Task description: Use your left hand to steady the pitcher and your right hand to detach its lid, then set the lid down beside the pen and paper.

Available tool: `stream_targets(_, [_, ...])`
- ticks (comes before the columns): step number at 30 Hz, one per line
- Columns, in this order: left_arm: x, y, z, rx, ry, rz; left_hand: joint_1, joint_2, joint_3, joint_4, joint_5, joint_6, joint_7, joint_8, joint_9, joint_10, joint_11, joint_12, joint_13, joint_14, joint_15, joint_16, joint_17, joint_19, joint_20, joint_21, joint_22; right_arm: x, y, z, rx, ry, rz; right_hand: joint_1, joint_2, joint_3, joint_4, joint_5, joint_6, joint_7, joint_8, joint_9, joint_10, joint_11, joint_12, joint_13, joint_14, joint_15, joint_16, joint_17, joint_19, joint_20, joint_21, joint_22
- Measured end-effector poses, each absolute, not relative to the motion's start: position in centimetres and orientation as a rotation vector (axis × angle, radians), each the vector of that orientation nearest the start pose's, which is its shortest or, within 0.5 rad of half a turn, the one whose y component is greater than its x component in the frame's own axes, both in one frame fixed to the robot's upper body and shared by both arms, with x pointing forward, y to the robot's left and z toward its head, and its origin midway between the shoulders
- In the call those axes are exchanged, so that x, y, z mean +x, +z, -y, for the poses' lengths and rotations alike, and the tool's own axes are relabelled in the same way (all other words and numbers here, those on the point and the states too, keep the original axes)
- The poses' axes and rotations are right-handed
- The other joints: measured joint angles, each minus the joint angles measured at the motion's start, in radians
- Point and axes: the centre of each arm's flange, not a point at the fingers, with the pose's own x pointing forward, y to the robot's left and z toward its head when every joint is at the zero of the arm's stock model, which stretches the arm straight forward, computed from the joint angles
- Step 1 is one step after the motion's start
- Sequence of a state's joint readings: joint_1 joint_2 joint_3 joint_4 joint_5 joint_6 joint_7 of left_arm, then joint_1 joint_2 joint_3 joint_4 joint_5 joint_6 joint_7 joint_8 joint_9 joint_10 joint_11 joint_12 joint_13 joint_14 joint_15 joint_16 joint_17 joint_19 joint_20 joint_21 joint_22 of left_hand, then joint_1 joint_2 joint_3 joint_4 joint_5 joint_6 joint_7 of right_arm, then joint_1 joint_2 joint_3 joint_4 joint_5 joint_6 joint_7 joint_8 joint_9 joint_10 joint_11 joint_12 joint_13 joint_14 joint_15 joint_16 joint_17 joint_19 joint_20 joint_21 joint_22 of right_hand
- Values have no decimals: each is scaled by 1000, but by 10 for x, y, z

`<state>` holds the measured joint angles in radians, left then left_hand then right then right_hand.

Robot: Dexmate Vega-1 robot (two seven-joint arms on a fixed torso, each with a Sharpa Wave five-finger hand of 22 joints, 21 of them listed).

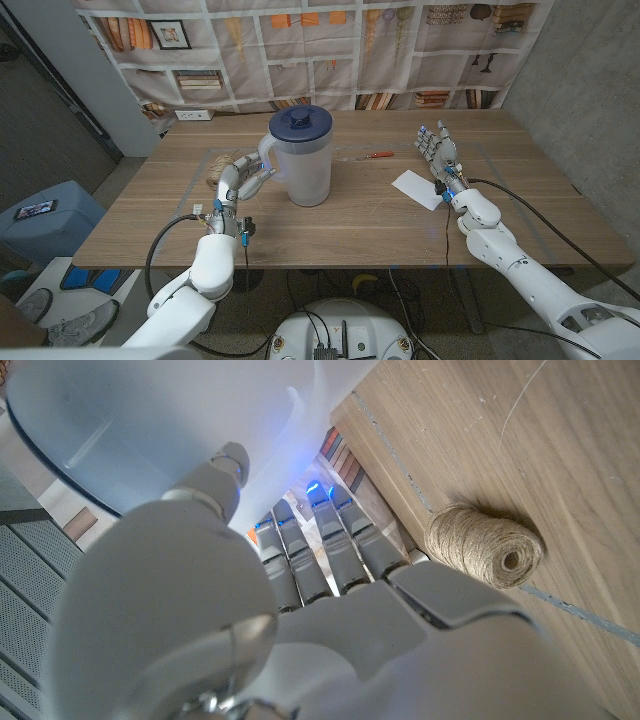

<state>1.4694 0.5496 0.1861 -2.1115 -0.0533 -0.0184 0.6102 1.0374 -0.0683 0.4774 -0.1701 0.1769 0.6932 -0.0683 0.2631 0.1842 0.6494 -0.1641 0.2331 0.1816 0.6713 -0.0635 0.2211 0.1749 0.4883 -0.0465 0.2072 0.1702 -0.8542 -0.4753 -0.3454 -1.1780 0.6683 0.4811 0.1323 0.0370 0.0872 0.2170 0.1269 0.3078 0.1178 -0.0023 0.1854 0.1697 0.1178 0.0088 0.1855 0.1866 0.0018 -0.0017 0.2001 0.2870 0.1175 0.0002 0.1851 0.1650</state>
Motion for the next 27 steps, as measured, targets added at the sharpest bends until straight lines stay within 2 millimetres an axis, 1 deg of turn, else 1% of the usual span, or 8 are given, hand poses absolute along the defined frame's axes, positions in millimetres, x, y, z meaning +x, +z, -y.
stream_targets(4, [466, -80, -261, 244, 274, 688, 15, 15, -11, 0, 0, 40, 1, 3, 0, 37, -6, 4, 0, 32, -3, 8, 0, 4, -4, 0, 0, 649, -47, 309, 68, 216, 690, 0, 0, 0, 0, 0, 0, 0, 0, 0, 0, 0, 0, 0, 0, 0, 0, -4, 0, 0, 0, 0])
stream_targets(6, [465, -80, -261, 242, 278, 687, 18, 18, -19, 0, 0, 53, -2, 7, 0, 54, -9, 4, 0, 40, -8, 8, 0, 11, 0, 0, 0, 649, -46, 309, 68, 216, 690, 0, 0, 0, 0, 0, 0, 0, 0, 0, 0, 0, 0, 0, 0, 0, 0, -4, 0, 0, 0, 0])
stream_targets(12, [464, -81, -261, 234, 292, 685, 36, 36, -30, -2, 0, 92, 3, 7, 0, 93, -21, 4, 2, 73, -15, 8, 0, 27, -2, 4, 0, 650, -47, 308, 69, 215, 687, 0, 0, 0, 0, 0, 0, 0, 0, 0, 0, 0, 0, 0, 0, 0, 0, -4, 0, 0, 0, 0])
stream_targets(14, [464, -81, -261, 230, 295, 685, 42, 42, -36, 0, 0, 107, 3, 7, 4, 107, -14, 8, 3, 81, -15, 8, 0, 37, -1, 4, 0, 650, -47, 308, 68, 215, 686, 0, 0, 0, 0, 0, 4, 4, 0, 0, 0, 0, 0, 0, 0, 0, 0, -4, 0, 0, 0, 0])
stream_targets(17, [464, -81, -262, 228, 300, 685, 55, 55, -40, -4, 3, 144, 4, 8, 4, 144, -12, 8, 3, 118, -21, 12, 0, 50, -3, 4, 0, 651, -47, 308, 67, 216, 686, 0, 0, 0, 0, 0, 4, 4, 0, 0, 0, 0, 0, 0, 0, 0, 0, -4, 4, 4, 0, 0])
stream_targets(19, [464, -81, -262, 224, 302, 685, 66, 53, -40, -4, 5, 169, 8, 11, 4, 169, -13, 8, 3, 139, -28, 12, 0, 62, -4, 7, 0, 651, -47, 308, 65, 216, 686, 0, 0, -3, 3, 0, 4, 4, 0, 0, 0, 0, 0, 0, 0, 0, 0, -4, 4, 4, 0, 0])
stream_targets(23, [464, -80, -262, 215, 309, 687, 88, 64, -41, -6, 5, 197, 5, 15, 5, 198, -9, 11, 3, 165, -40, 12, -3, 66, -5, 7, 0, 651, -47, 307, 62, 214, 685, 0, 0, -4, 4, 0, 4, 4, 0, 0, 0, 0, 0, 0, 0, 0, 0, -9, 4, 4, 0, 0])
stream_targets(27, [465, -79, -262, 208, 311, 689, 98, 68, -42, -7, 4, 215, 8, 15, 2, 217, -11, 11, 2, 178, -42, 7, -3, 66, -5, 7, 0, 650, -46, 307, 60, 214, 686, 0, 0, -4, 4, 0, 4, 4, 0, 0, 0, 0, 0, 0, 0, 0, 0, -9, 4, 4, 0, 0])
